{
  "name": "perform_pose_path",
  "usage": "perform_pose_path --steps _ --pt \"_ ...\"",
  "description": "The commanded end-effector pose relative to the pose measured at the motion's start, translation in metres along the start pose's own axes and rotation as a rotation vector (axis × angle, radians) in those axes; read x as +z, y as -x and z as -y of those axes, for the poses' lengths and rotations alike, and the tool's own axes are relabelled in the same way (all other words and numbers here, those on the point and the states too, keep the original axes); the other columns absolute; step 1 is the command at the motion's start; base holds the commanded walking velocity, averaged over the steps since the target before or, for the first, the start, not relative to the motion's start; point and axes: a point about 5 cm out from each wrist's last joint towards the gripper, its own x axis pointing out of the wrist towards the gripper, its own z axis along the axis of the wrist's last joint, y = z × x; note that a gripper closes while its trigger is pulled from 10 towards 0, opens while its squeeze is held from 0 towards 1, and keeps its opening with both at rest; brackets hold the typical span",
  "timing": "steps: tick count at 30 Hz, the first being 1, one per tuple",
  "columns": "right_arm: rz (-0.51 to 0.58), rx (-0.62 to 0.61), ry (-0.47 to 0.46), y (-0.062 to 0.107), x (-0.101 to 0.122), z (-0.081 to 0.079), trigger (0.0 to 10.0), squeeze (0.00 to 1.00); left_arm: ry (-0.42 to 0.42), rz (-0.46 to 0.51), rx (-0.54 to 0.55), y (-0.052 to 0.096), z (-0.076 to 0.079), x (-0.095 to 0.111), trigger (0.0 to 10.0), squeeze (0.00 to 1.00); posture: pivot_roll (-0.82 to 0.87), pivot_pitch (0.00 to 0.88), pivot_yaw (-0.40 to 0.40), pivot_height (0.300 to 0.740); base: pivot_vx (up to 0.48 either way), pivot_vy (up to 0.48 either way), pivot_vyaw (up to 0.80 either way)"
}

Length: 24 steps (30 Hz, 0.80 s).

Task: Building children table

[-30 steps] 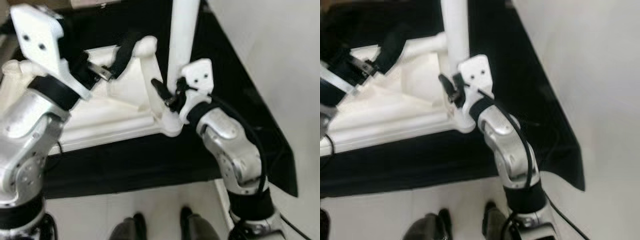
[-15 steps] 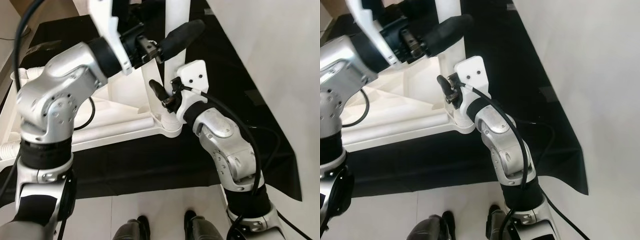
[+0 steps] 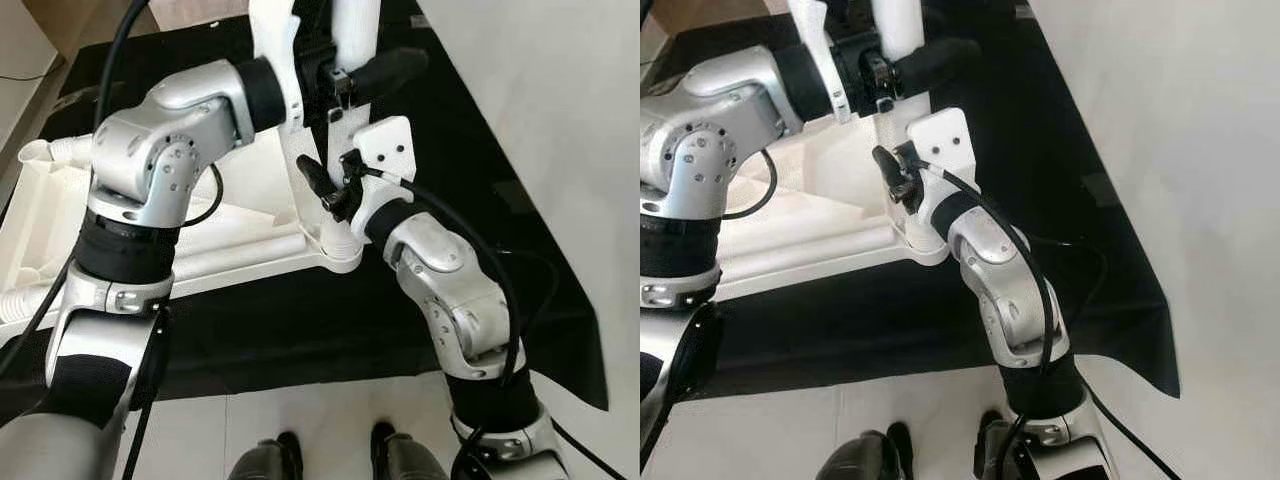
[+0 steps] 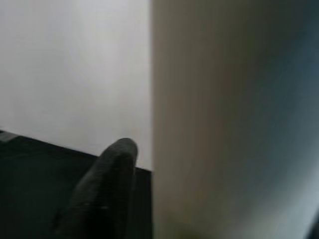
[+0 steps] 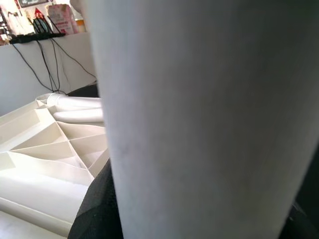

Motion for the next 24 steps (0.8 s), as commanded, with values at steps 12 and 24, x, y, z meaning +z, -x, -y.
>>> perform_pose_path --steps 12,24 --pt "-0.098 0.122 0.016 -0.005 -0.02 -0.012 10.0 0.0 0.015 0.027 -0.033 -0.001 0.007 0.003 0.0 0.0 0.01 0.258 0.102 0.74 0.0 0.0 0.0" --pt "-0.11 0.188 0.038 -0.004 -0.021 -0.013 10.0 0.0 0.047 0.038 -0.037 0.003 0.016 -0.004 0.0 0.0 0.01 0.261 0.095 0.74 0.0 0.0 0.0"
